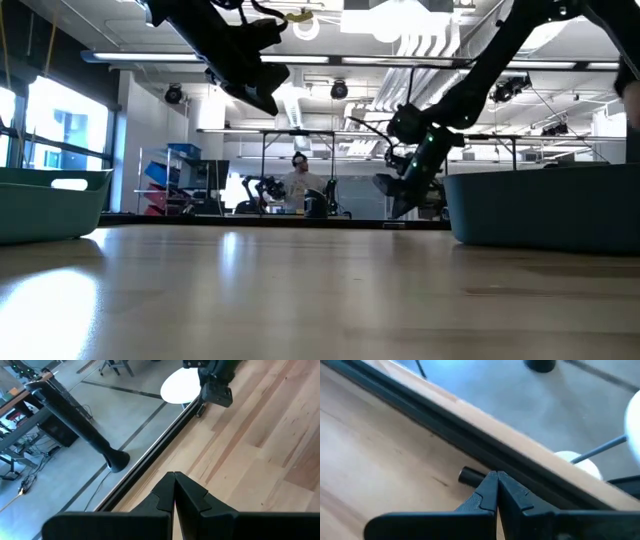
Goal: Sort batteries
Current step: Put the black battery into the blue bin
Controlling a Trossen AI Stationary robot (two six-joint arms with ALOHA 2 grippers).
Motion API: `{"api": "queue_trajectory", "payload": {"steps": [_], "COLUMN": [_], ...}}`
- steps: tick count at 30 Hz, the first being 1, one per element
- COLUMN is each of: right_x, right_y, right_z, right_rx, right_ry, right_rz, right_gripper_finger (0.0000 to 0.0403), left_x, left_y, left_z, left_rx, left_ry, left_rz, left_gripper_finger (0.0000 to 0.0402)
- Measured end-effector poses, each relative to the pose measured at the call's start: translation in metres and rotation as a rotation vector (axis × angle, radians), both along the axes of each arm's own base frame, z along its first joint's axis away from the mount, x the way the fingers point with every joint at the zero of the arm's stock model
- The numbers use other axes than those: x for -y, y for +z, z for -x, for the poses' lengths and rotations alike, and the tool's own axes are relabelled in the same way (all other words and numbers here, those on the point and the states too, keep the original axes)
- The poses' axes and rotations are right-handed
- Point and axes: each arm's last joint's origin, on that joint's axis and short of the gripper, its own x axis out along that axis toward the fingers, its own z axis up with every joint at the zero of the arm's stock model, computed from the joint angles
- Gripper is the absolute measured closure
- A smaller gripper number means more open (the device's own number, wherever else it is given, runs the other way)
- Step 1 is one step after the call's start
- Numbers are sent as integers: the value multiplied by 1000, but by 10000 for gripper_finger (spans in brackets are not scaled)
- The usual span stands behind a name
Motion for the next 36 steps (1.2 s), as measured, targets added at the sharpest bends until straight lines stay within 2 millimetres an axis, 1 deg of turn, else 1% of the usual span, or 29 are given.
{"api": "queue_trajectory", "payload": {"steps": [3, 6, 8, 10, 12, 15, 16, 19, 22, 25, 29, 33, 36], "right_x": [3, 4, 1, -7, -17, -29, -32, -40, -40, -38, -35, -34, -35], "right_y": [-7, -9, -8, -6, 1, 23, 28, 35, 39, 33, 31, 30, 29], "right_z": [2, 2, 3, 4, 3, -2, -3, -1, 6, 20, 31, 32, 32], "right_rx": [-5, -6, -20, -52, -70, -50, -49, -78, -97, -172, -298, -377, -416], "right_ry": [8, 18, 35, 57, 76, 110, 128, 170, 226, 268, 429, 593, 663], "right_rz": [-26, -34, -49, -94, -122, -80, -71, -73, -110, -207, -182, -119, -104], "right_gripper_finger": [403, 403, 403, 403, 403, 403, 403, 403, 395, 358, 279, 203, 171], "left_x": [0, 0, 0, 1, 1, 3, 3, 4, 4, 4, 4, 4, 4], "left_y": [0, 0, 0, 0, 0, 0, 0, 0, 0, 0, 0, 0, 0], "left_z": [0, 0, 0, 0, 0, -1, -1, -1, -1, -1, -1, -1, -1], "left_rx": [5, 5, 6, 7, 7, 8, 8, 8, 7, 7, 7, 7, 7], "left_ry": [2, 3, 3, 2, -1, -8, -9, -9, -9, -10, -10, -10, -11], "left_rz": [3, 3, 4, 5, 5, 5, 5, 5, 5, 6, 6, 6, 6], "left_gripper_finger": [399, 399, 399, 399, 399, 399, 399, 399, 399, 399, 399, 399, 399]}}
